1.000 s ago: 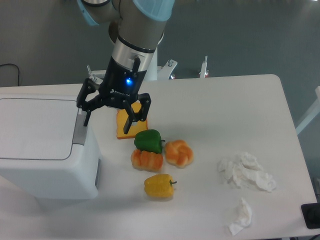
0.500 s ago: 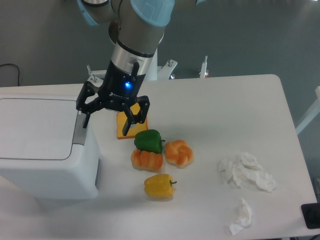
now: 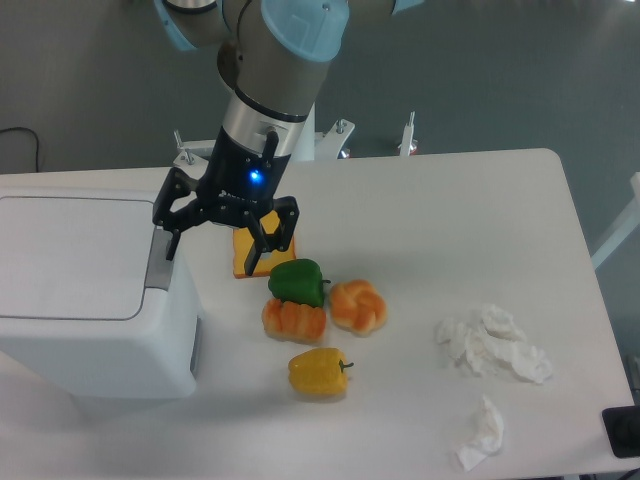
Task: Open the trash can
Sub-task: 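Lower the gripper fingers onto the lid edge and press it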
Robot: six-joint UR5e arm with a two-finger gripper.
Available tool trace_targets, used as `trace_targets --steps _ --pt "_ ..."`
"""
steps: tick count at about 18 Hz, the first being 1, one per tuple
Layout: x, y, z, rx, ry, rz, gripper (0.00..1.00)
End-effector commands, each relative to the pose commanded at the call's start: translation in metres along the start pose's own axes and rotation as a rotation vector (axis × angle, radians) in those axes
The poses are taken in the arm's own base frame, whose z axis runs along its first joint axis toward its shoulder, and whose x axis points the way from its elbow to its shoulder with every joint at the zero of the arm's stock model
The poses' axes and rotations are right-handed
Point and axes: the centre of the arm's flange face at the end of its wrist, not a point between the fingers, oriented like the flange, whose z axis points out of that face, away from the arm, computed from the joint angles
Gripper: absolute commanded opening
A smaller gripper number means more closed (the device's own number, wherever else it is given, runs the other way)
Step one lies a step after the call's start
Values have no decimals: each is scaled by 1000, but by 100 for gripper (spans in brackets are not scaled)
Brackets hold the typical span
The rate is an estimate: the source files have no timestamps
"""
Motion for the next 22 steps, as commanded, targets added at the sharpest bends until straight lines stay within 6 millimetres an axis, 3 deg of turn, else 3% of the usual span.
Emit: trace_targets --steps 22 --pt "-5 0 9 -14 2 -2 100"
